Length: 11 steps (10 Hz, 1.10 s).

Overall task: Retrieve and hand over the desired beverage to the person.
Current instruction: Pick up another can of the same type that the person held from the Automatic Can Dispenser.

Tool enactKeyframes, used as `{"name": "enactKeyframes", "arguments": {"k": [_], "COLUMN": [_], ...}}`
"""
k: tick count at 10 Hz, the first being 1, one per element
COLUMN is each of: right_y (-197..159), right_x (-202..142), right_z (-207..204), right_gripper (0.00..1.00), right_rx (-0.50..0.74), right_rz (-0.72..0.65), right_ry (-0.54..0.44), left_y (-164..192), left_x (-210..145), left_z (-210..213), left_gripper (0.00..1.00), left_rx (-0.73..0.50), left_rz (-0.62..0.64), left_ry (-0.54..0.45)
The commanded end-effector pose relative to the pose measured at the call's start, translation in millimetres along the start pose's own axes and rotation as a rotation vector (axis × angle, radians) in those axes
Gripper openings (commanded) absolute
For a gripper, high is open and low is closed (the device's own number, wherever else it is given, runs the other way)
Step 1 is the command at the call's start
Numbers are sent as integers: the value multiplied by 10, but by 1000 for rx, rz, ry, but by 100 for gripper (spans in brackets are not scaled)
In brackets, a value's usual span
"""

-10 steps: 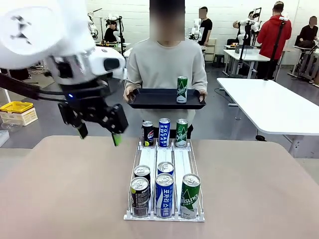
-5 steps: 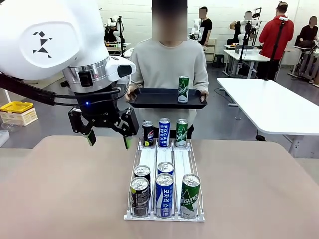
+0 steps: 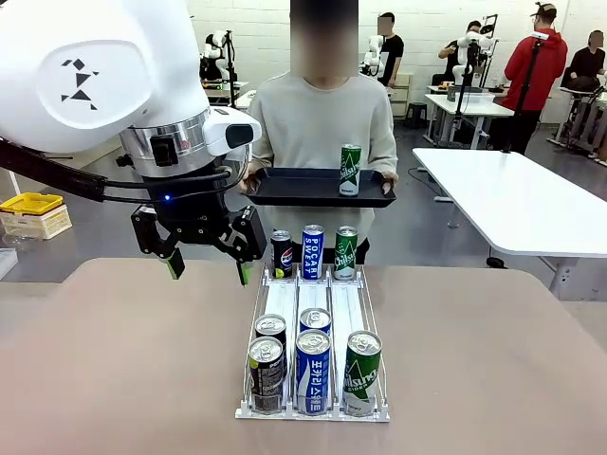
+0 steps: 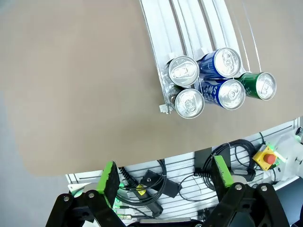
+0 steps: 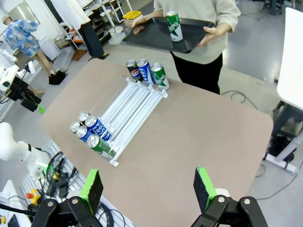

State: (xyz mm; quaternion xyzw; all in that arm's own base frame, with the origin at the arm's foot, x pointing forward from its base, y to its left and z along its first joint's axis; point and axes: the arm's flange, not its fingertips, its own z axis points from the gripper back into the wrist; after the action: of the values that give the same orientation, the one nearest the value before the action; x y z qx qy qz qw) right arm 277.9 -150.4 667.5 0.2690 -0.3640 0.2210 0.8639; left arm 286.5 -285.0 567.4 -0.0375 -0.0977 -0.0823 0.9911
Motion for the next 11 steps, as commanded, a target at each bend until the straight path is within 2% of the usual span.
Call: {"name": "enactKeyframes", "arguments": {"k": [1,3,4,6,8,11], "right_y": [-27,-27,-27,-27,-27,-27], "right_x": [23,23,23,23,23,23], "right_z": [-2,-2,-2,-2,-2,-2], "right_gripper": [100,100,100,100,100,100], "right_rx": [-3,-3,-3,-3,-3,-3], "right_rz": [-4,-4,-4,-4,-4,-4], "right_ry": [5,5,5,5,5,5], "left_y": [30,1,-99,-339,-478,-518], "left_x": [-14,1,-48,-82,-56,-24], "left_z": [21,0,-87,-274,-478,-815], "left_gripper": [100,100,100,100,100,100], "left_rx": [10,0,0,72,89,92], "left_rz": [-8,0,17,82,170,174], "left_ry": [1,0,36,113,132,62]}}
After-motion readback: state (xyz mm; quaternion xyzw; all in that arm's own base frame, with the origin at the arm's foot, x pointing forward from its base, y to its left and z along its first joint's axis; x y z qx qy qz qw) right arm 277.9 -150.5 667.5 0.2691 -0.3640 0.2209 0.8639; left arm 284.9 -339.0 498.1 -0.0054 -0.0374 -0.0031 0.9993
